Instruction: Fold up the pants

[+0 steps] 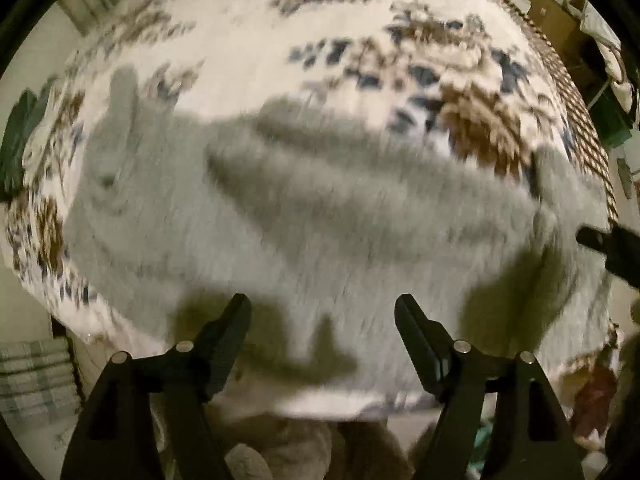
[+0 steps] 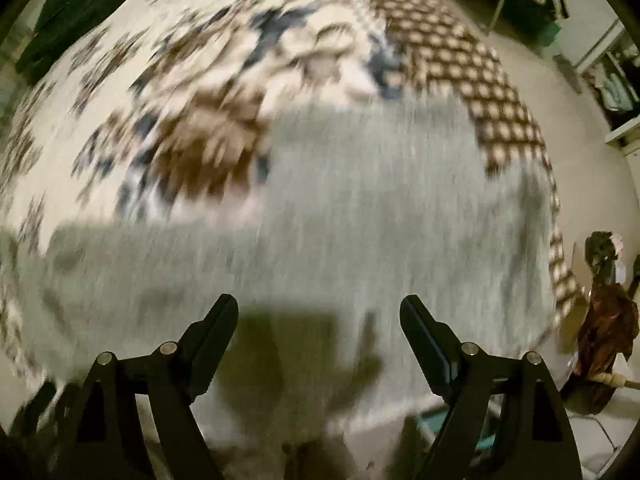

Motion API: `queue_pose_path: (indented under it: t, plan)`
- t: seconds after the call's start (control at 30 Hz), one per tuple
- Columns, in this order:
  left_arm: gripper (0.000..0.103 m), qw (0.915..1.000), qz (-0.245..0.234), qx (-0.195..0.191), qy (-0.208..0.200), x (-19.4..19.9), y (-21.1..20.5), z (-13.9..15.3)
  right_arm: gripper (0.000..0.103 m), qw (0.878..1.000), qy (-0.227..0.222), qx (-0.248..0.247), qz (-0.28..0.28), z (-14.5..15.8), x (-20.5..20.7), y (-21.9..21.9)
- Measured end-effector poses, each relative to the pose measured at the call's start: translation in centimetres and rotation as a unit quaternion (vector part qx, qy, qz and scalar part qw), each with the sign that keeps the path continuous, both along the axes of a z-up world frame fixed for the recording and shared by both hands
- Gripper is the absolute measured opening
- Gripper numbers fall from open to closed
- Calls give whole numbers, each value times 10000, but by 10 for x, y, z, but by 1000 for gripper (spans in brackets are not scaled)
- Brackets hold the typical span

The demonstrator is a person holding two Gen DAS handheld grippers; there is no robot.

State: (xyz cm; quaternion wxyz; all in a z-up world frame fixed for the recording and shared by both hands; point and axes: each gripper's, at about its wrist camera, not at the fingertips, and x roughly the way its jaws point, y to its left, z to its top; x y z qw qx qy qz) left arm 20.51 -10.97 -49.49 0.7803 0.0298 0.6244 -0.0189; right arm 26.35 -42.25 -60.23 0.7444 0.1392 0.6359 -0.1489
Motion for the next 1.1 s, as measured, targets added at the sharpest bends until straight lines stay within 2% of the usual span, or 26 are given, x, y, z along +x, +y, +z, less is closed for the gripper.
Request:
queue_pose_path:
  t: [0.1,0.2,0.27,0.3,0.33,0.37,0.4,0.5,0.57,0.67,0.7,0.73,0.77,0.83,0.9,0.97,1.03,1.1]
  plan:
    - [73,9994,-61,179,-291,26,-23,-4,85,9999,-19,-106,-18,-23,65,-19]
    - [73,9983,-168,249,-506,35,-38,0,84,9993,233,-263,127,-52,100,-24]
    - [73,9976,-252,287,-586,42,-51,1,67,9987,349,-321,194,-63,106,-28]
    - [73,9975,-282,272,-590,41,-55,3,38,9987,346,-332,195,-63,105,-31]
    - [73,9975,-294,269,-585,40,-60,5,16,9988,269,-379,146,-58,97,-38]
    - [73,9975,-317,263,-569,37,-64,6,9,9990,125,-420,18,-49,86,-48]
    - [73,9976,-338,256,-543,34,-68,6,8,9991,-42,-380,-165,-39,74,-58]
    - [73,9983,-394,203,-379,22,-78,3,8,9935,-591,-163,-954,-3,22,-99]
    - [73,9987,-423,141,-245,13,-87,-2,8,9813,-835,-54,-1736,14,-34,-139]
    - [73,9989,-454,70,-31,-2,-103,-15,8,9605,-901,104,-2631,6,-102,-186]
    - [73,9989,-464,63,61,-7,-108,-20,8,9563,-812,219,-2802,-5,-121,-200]
    - [73,9988,-466,41,156,-11,-114,-26,13,9488,-659,495,-3050,-25,-141,-212]
    - [73,9987,-463,22,211,-14,-117,-30,19,9431,-558,671,-3208,-37,-153,-219]
    - [73,9982,-508,43,311,-19,-126,-37,42,9316,-333,925,-3500,-60,-177,-231]
    - [73,9979,-566,57,323,-22,-131,-40,52,9185,-342,1108,-3779,-67,-194,-235]
    - [73,9976,-634,94,273,-23,-134,-37,53,9126,-475,1175,-3886,-60,-200,-235]
    - [73,9977,-636,125,221,-22,-133,-34,58,9106,-595,1257,-3891,-55,-199,-234]
    - [73,9980,-583,104,203,-19,-130,-32,58,9093,-680,1415,-3853,-56,-192,-234]
